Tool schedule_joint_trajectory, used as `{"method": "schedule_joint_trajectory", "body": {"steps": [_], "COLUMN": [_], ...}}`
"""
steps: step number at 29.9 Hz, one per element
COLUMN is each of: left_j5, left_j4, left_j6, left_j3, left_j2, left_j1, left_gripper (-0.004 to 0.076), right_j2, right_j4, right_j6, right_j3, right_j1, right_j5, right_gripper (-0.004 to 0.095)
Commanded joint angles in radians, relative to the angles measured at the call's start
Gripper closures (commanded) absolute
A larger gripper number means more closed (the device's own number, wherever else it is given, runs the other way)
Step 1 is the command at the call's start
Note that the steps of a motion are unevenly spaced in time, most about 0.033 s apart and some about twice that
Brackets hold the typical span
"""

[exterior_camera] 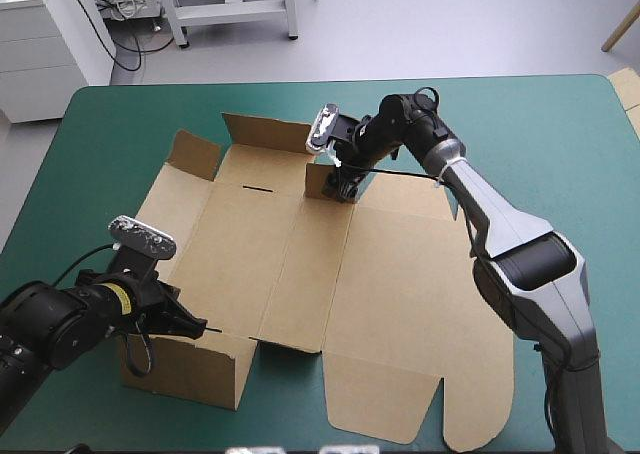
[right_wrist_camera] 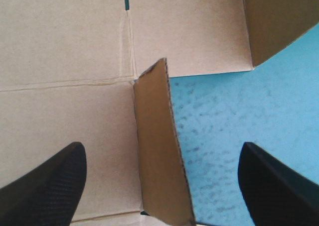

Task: Fold the box

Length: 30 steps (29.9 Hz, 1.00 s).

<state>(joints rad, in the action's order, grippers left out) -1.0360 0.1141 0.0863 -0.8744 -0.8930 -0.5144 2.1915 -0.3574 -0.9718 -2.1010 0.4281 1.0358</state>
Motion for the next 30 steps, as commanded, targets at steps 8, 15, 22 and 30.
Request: {"method": "schedule_joint_trajectory", "body": {"steps": [8, 15, 22, 30], "left_j5": [0.029, 0.001, -0.009, -0.005], "left_j4": [0.003, 0.003, 0.001, -0.009], "left_j6": [0.010, 0.010, 0.010, 0.010], "left_j3": [-0.033, -0.033, -0.033, -0.033], "left_j2": [0.005, 0.005, 0.007, 0.007], "left_j1": [-0.006, -0.006, -0.006, -0.006], "left_gripper": [0.0731, 0.0731, 0.0731, 0.0731], "right_j2": [0.010, 0.018, 0.018, 0.018], "right_j4": [-0.060, -0.062, -0.071, -0.071], "right_j6": [-0.038, -0.053, -0.053, -0.141], "right_j3": [-0.034, -0.034, -0.034, -0.034], "right_j1": [0.002, 0.008, 0.008, 0.008], "right_j5": [-0.138, -0.167, -0.167, -0.166], "right_gripper": [0.0153, 0.0460, 0.0926, 0.0929]}}
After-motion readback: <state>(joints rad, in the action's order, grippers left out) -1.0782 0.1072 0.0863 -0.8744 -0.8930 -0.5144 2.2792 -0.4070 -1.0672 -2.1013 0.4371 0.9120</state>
